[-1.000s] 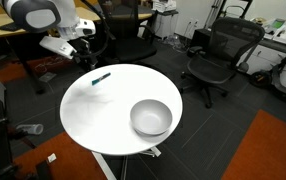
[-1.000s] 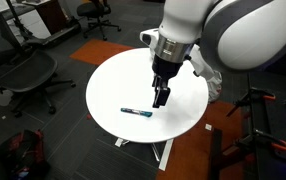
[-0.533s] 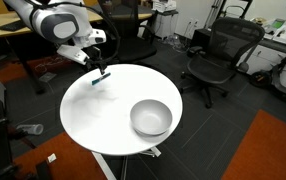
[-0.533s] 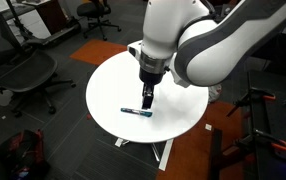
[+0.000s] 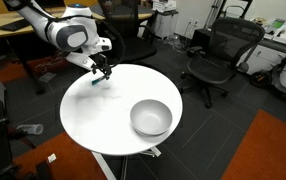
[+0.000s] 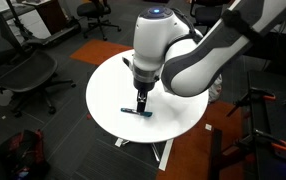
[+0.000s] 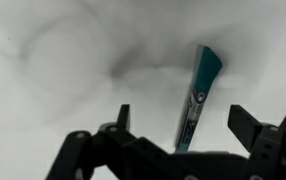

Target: Put the marker in the bowl

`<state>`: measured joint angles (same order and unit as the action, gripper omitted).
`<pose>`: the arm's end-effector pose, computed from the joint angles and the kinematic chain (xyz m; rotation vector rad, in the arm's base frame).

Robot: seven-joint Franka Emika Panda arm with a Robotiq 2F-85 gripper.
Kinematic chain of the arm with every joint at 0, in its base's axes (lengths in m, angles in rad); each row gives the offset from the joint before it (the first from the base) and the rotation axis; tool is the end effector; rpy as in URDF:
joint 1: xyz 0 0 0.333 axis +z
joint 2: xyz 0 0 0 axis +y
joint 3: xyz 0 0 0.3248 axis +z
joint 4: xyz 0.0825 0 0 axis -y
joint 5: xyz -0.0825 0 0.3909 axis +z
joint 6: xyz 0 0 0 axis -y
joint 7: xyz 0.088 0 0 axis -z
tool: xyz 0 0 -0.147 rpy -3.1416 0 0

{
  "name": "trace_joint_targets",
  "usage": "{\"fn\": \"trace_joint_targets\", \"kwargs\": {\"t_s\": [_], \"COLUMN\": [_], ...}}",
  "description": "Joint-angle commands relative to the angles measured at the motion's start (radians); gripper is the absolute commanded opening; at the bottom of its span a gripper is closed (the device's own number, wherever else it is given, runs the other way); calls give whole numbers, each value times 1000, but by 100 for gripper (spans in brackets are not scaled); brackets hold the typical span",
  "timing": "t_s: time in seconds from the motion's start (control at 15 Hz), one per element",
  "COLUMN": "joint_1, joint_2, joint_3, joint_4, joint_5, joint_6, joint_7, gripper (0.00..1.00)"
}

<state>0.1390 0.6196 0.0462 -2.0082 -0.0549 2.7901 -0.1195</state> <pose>0.6193 0.1181 0.1192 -3.0768 -0.5344 -0.2554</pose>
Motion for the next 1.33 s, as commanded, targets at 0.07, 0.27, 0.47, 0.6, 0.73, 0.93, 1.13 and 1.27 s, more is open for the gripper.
{"fn": "trace_joint_targets", "kwargs": {"t_s": [0.07, 0.27, 0.47, 0.6, 0.73, 0.93, 1.13, 1.27], "joint_1": [41, 56, 75, 83, 91, 96, 100, 105], "joint_2": [57, 76, 91, 96, 101, 108, 114, 101], "joint_3": [-33, -42, -57, -65, -72, -75, -79, -90], "joint_4": [59, 77, 91, 100, 108, 121, 131, 124], "joint_5": [-48, -57, -65, -69, -76, -79, -79, -80], "joint_6": [1, -3, 11, 8, 7, 0, -5, 2], "joint_7": [67, 80, 92, 103, 116, 123, 127, 143], "gripper": [100, 100, 72, 58, 42, 20, 0, 5]}}
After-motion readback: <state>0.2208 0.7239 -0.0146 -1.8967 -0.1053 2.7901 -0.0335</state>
